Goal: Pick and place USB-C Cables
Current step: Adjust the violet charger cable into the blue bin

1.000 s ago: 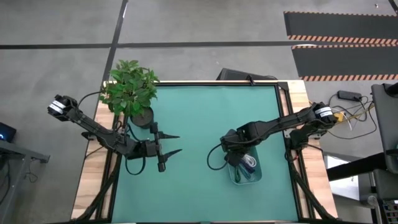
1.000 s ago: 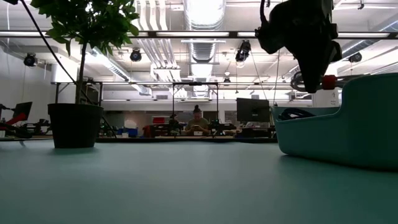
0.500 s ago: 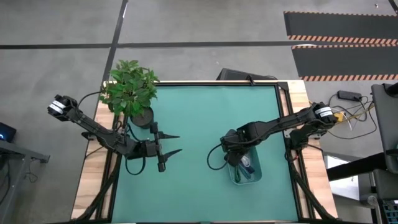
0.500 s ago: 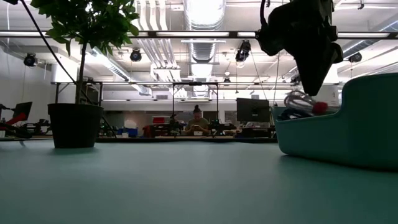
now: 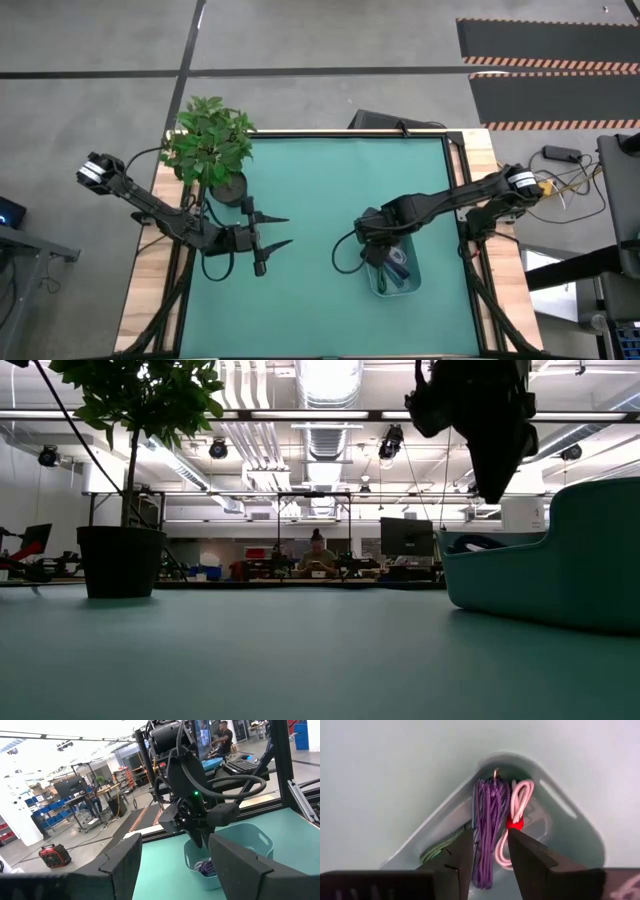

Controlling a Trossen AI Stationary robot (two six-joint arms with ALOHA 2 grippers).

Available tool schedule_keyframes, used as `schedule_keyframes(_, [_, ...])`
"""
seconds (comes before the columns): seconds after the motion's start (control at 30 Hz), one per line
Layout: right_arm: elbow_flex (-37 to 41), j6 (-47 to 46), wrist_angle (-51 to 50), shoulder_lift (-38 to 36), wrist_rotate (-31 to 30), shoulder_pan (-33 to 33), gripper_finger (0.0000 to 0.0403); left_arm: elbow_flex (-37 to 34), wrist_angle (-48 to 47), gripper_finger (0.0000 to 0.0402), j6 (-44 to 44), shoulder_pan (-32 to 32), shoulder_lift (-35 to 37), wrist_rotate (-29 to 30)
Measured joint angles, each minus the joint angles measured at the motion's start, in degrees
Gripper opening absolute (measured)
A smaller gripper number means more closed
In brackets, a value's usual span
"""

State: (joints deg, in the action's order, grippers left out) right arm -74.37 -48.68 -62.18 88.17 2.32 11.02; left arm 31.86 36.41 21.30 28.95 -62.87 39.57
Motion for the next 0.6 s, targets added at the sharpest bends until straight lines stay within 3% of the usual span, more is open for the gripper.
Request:
schedule_keyframes(0.27, [0.09,5.31,2.1,-0.73,-5.35,1.78,0.0087,0.0,0.01,0.0215,-0.13,0.0,0.0,0.0])
schedule_keyframes(0.6, [5.02,6.3,9.51,-0.74,-5.41,2.48,0.0038,-0.02,0.01,0.0215,-0.13,0.0,0.0,0.0])
